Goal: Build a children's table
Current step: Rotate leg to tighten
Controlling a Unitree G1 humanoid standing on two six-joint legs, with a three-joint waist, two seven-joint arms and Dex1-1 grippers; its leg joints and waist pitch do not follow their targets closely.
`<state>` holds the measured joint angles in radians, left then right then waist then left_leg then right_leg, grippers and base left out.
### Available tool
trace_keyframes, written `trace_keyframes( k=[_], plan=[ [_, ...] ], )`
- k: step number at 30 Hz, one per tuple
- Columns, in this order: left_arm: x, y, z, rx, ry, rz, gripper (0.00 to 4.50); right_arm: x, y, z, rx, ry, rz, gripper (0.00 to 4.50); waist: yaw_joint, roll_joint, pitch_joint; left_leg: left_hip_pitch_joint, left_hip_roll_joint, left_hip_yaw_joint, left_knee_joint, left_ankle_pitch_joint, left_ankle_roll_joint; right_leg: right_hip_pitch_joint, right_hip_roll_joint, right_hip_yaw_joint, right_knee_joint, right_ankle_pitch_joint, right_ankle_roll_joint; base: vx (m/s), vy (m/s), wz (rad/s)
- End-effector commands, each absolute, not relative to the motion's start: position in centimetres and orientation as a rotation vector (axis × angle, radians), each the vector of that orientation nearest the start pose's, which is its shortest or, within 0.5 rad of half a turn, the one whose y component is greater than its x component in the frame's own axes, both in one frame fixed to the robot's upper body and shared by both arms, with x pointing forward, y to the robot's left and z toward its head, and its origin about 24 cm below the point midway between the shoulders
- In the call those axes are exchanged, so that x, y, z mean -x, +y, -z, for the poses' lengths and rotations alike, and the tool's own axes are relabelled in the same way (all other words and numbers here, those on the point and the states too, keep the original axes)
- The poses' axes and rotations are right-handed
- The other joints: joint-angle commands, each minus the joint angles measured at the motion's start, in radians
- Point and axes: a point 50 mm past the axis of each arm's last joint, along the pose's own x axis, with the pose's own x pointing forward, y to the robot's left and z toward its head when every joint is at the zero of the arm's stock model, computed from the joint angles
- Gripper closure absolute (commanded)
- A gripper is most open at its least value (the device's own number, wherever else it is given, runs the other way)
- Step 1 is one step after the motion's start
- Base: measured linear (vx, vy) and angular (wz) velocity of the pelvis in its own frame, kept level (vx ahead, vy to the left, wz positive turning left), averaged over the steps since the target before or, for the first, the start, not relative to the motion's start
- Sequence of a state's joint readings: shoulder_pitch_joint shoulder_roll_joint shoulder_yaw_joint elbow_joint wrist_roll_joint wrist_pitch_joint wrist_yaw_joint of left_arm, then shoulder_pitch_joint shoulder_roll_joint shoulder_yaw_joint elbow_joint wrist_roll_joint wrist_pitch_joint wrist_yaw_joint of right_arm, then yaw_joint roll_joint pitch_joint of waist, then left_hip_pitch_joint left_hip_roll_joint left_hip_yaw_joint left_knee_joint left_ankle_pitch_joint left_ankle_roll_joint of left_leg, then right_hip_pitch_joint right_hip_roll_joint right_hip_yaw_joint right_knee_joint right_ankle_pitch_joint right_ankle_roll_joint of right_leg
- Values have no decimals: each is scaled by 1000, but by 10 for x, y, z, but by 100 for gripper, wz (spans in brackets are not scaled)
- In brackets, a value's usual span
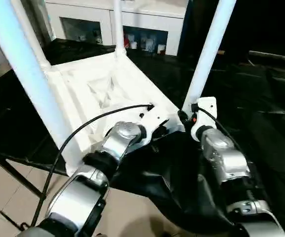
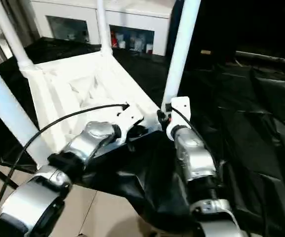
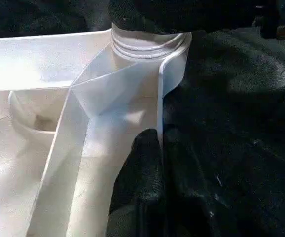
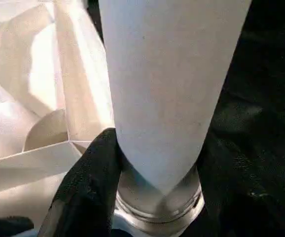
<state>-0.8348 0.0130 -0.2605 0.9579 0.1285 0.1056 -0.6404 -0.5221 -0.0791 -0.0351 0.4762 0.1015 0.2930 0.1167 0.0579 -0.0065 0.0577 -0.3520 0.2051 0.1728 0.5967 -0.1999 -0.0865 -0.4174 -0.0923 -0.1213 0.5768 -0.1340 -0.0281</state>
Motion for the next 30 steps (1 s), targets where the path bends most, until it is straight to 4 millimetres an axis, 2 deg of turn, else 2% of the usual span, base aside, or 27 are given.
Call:
trace_keyframes(
  k=[1,5,8,9,10,11,13,14,15,16,18,19,22,25,27,30],
  plan=[
    [-359,26,-71,-393,272,966,450,-338,-109,-42,-55,312,-283,187,3,-5,-70,-4,11,-1,-68,-151,78,66,-54,47,-76,-336,-136,0,0,0],
    [-360,32,-71,-396,270,970,450,-341,-116,-54,-41,248,-316,152,3,-7,-68,-3,10,-1,-69,-171,80,67,-55,46,-80,-376,-124,0,0,0],
    [-361,42,-72,-402,265,1001,450,-338,-131,-66,26,218,-438,133,5,-10,-69,-5,12,-2,-68,-157,95,70,-55,47,-76,-346,-130,0,0,0],
    [-361,42,-72,-402,265,1001,450,-338,-132,-66,27,218,-439,109,6,-11,-69,-7,12,-2,-68,-147,97,73,-53,48,-74,-333,-131,0,0,0],
    [-361,45,-72,-407,262,1012,450,-336,-137,-68,63,219,-469,101,5,-8,-69,-8,13,-1,-68,-142,105,71,-53,49,-70,-311,-140,0,0,0],
    [-360,51,-72,-406,259,1046,450,-332,-148,-71,136,218,-522,97,6,-11,-70,-9,11,-1,-66,-142,109,74,-53,48,-70,-305,-140,0,0,0],
    [-359,54,-73,-413,251,1069,450,-330,-155,-73,164,225,-552,89,9,-11,-68,-8,12,0,-65,-144,117,73,-54,50,-71,-306,-142,0,0,0],
    [-358,56,-73,-417,247,1080,450,-329,-158,-74,174,229,-566,65,7,-10,-69,-9,12,0,-65,-147,117,72,-54,49,-70,-310,-147,0,0,0],
    [-356,59,-73,-404,248,1116,450,-327,-165,-77,195,237,-602,59,7,-8,-67,-8,13,0,-65,-152,115,72,-53,48,-73,-318,-150,0,0,0],
    [-356,61,-73,-401,245,1133,450,-325,-167,-78,202,242,-619,59,9,-2,-68,-6,14,-1,-65,-153,115,72,-54,49,-72,-315,-153,0,0,0],
    [-351,64,-75,-395,223,1201,450,-322,-172,-81,214,253,-664,54,11,-4,-68,-5,17,-1,-66,-153,116,72,-54,51,-70,-300,-164,0,0,0],
    [-345,67,-75,-397,212,1278,450,-318,-178,-85,224,265,-707,54,12,0,-69,-5,20,-2,-67,-154,114,72,-55,51,-67,-284,-177,0,0,0],
    [-340,72,-76,-400,212,1351,450,-314,-181,-88,229,285,-760,54,14,3,-70,-2,23,-1,-67,-161,113,69,-56,54,-63,-260,-202,0,0,0],
    [-333,76,-77,-389,214,1421,450,-308,-182,-87,238,316,-834,54,24,5,-68,1,26,-1,-68,-177,100,70,-58,54,-63,-287,-196,0,0,0],
    [-331,79,-77,-389,219,1442,450,-305,-181,-87,232,332,-877,54,32,1,-69,4,26,1,-69,-180,90,67,-58,54,-65,-299,-189,0,0,0],
    [-327,84,-78,-383,227,1471,450,-302,-181,-86,222,345,-910,54,38,1,-70,1,27,0,-70,-172,78,68,-59,55,-62,-298,-183,0,0,0]
  ],
)
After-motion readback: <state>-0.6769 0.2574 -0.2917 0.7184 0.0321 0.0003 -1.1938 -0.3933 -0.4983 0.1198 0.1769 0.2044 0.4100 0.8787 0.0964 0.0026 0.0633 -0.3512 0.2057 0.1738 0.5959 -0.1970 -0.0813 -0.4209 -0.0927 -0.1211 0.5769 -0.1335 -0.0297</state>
